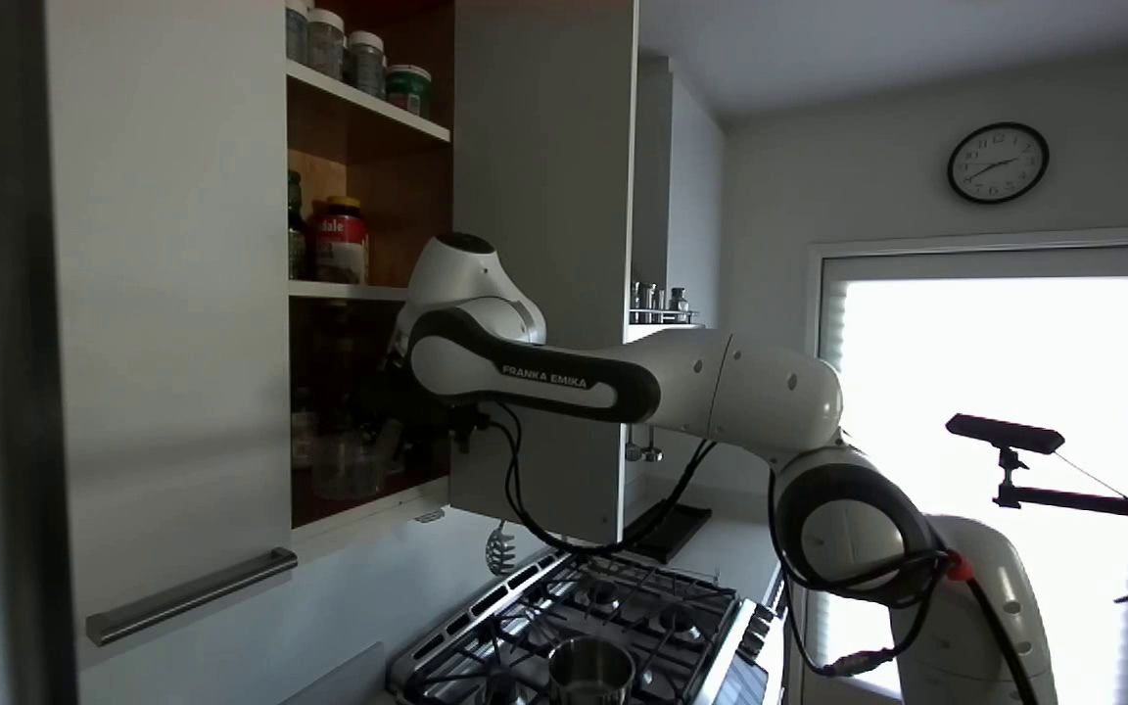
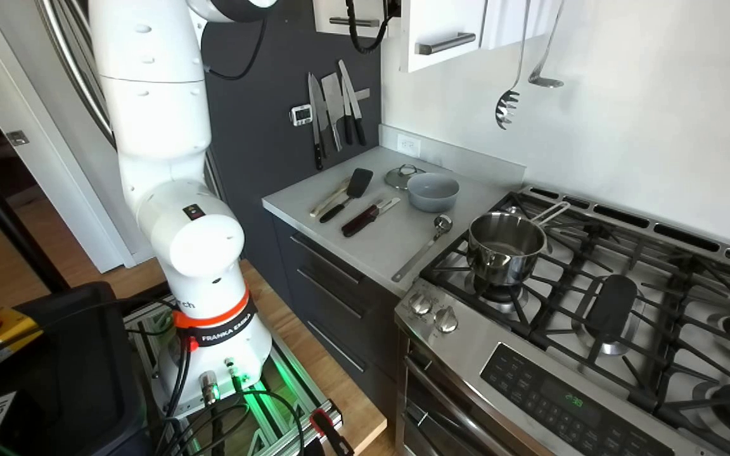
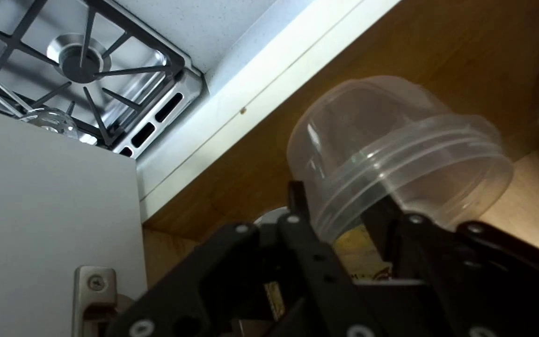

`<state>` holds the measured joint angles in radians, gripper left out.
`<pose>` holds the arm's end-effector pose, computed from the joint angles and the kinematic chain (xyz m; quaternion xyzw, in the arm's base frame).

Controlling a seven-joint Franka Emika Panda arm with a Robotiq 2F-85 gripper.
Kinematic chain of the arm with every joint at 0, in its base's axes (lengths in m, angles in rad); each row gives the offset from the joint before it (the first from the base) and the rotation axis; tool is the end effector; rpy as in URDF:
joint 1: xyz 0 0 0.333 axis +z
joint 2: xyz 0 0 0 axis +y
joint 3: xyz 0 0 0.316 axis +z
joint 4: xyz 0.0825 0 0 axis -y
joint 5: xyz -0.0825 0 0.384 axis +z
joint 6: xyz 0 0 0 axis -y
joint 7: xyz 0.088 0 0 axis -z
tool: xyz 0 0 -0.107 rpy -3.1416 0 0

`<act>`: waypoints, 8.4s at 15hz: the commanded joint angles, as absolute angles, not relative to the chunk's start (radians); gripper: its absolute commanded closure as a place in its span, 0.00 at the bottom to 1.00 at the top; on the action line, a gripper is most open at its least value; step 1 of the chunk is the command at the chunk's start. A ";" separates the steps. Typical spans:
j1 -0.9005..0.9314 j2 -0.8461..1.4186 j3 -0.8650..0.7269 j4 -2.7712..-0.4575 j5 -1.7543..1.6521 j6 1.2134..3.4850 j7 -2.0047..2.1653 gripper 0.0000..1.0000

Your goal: Move the container from the counter to the bottom shelf of the cupboard then close the cupboard door

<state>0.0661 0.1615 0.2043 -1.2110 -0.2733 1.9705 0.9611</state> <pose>0.6096 0.1350 0.7529 -0.8949 0.3140 -0.3091 0.0711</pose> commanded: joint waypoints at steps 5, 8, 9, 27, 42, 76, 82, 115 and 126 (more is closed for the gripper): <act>0.071 0.185 0.202 -1.156 -0.287 1.954 0.974 0.02; 0.066 0.174 0.203 -1.161 -0.278 1.981 0.962 0.00; 0.066 0.166 0.202 -1.167 -0.281 1.995 0.966 0.00; 0.060 -0.123 0.194 -1.518 -0.313 2.396 0.951 0.00; 0.062 -0.272 0.155 -1.655 -0.198 2.372 0.743 0.00; 0.062 -0.751 0.003 -1.894 0.009 1.750 -0.095 0.00; 0.039 -0.814 -0.035 -1.982 -0.017 1.817 -0.138 0.00; 0.078 -0.802 -0.066 -2.035 0.084 2.053 -0.123 0.00; 0.217 -0.725 -0.023 -1.960 0.334 2.049 -0.105 0.00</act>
